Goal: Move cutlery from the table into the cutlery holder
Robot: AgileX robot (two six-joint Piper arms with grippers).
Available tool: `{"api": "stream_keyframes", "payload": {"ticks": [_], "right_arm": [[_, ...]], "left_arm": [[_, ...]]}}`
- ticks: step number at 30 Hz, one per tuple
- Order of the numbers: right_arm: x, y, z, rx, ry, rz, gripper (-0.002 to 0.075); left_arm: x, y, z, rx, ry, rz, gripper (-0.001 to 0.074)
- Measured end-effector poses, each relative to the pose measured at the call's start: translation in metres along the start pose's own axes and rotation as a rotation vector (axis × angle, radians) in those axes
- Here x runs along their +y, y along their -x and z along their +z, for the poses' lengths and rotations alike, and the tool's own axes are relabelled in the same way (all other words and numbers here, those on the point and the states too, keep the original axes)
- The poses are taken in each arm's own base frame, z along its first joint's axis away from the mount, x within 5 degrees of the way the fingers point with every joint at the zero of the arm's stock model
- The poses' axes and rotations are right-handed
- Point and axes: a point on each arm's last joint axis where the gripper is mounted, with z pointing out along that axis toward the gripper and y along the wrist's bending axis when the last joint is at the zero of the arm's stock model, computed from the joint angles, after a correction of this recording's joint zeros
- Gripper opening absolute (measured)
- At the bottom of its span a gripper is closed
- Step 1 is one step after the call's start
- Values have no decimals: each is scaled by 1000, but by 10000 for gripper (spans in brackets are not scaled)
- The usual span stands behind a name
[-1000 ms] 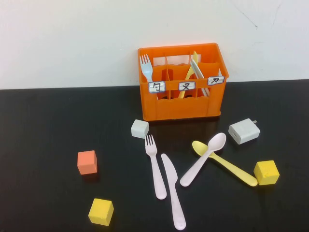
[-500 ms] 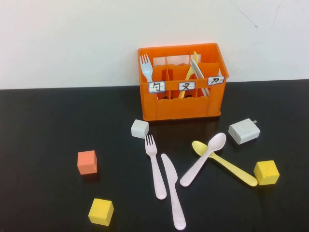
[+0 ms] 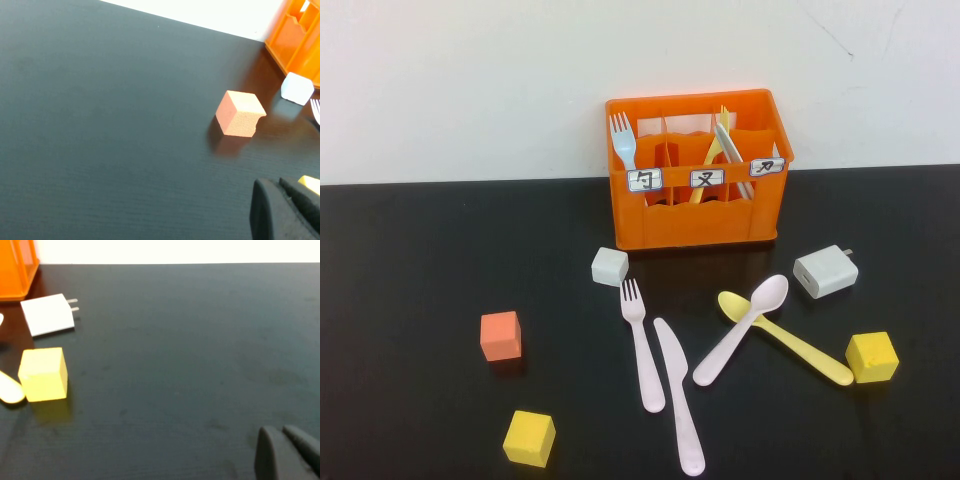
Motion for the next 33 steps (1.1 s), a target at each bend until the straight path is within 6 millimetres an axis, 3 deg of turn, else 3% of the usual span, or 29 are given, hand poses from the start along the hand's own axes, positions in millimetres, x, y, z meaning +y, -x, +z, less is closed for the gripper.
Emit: {"api": "stream_keyframes", "payload": {"ticks": [16,28,33], "right_arm": [[0,2,1,-32,0,0,-2],[0,45,-12,-543,-5,0,-2],[0,52,-16,-637,-6,0,-2]], "left_arm": [[-1,4,0,-50,-11,0,-1],[-11,52,-17,-610,-138,-10,-1],[-14,65,-29,-809,-186,-18,-1]]}}
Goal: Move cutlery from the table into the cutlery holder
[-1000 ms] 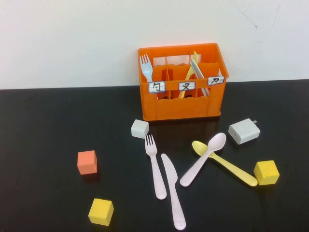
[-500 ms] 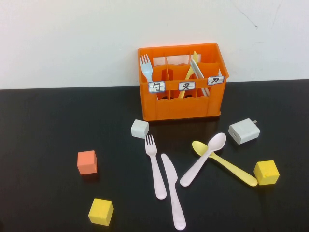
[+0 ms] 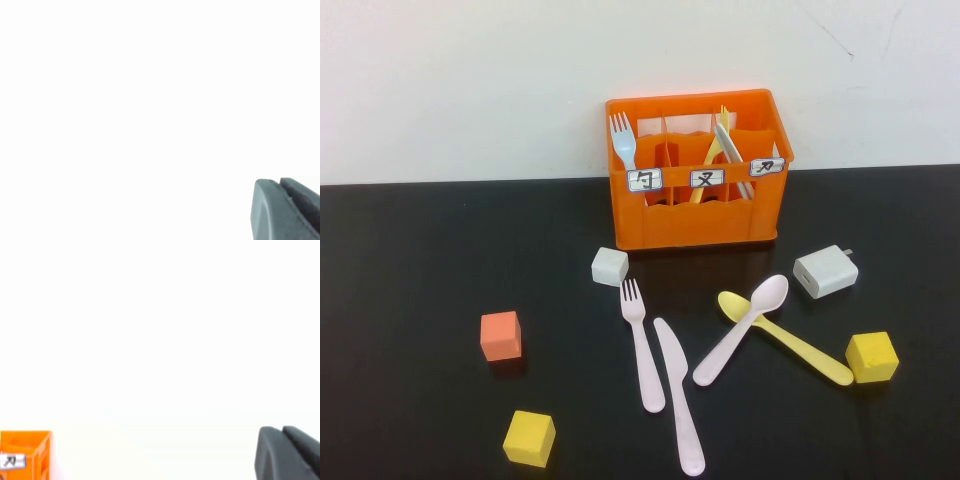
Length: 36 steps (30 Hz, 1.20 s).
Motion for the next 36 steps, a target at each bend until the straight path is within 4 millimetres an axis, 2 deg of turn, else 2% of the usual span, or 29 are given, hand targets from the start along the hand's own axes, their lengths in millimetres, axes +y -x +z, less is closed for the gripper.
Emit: {"api": "stream_keyframes", "payload": {"ticks": [8,15,19,23,28,31,36], "right_arm": [[0,1,0,-16,-2,8,-2],[0,5,0,-51,-3,1,-2],[2,5,0,-41,17,-77,-2],[1,17,2,28,20,-147,-2],[-4,39,2,135,-12,-184,-2],[-7,51,0,182,-31,-183,-2],[-10,61,5,314,-42,-183,-2]], "left_arm": [[-3,12,-1,-127,-33,-34,-1],[-3,13,-1,-138,-37,-48,-1],[-4,12,-1,-133,-43,-54,-1],[-7,12,5,21,-21,-65,-1],[-18,36,14,228,32,-55,-1],[-22,44,19,302,53,-39,-1],[-22,40,32,445,104,-68,-1]]}}
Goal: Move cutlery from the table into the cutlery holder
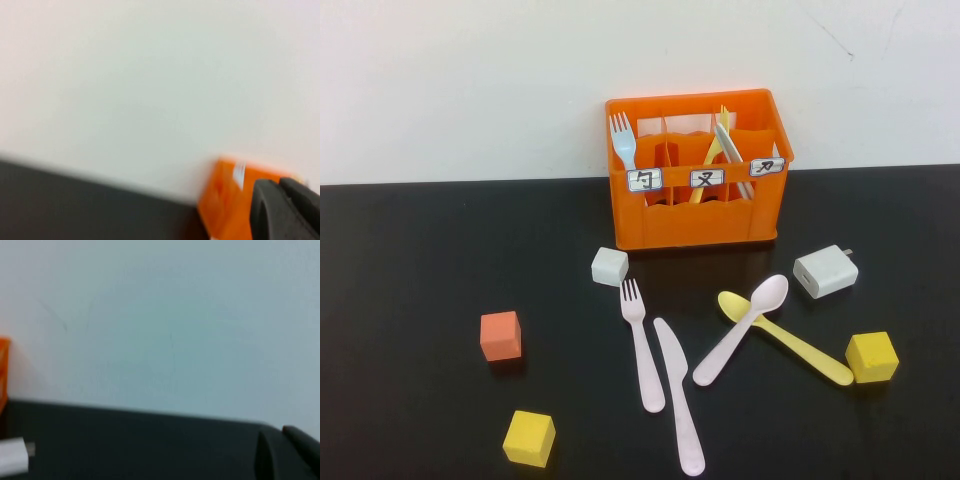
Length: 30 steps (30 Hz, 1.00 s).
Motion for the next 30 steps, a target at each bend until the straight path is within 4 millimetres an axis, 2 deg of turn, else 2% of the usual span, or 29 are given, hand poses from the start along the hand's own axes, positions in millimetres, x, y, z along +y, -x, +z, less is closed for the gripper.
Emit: {"api": "stream_keyframes", "payload": {"ticks": [8,17,25,30], "right_arm": [[5,4,32,329,112,-24,-2],[29,-20,59,638,396,-97,-2],[33,-27,67,692,458,-146,-2],[33,-27,66,699,465,-153,-2]], "left_arm": [[-2,-15,34,399,83,-62,-1],[-15,-40,79,778,22,-89,-1],[-29,-53,148,1063,-37,-119,-1],[-41,-65,194,1163,-64,-124,-1]]}}
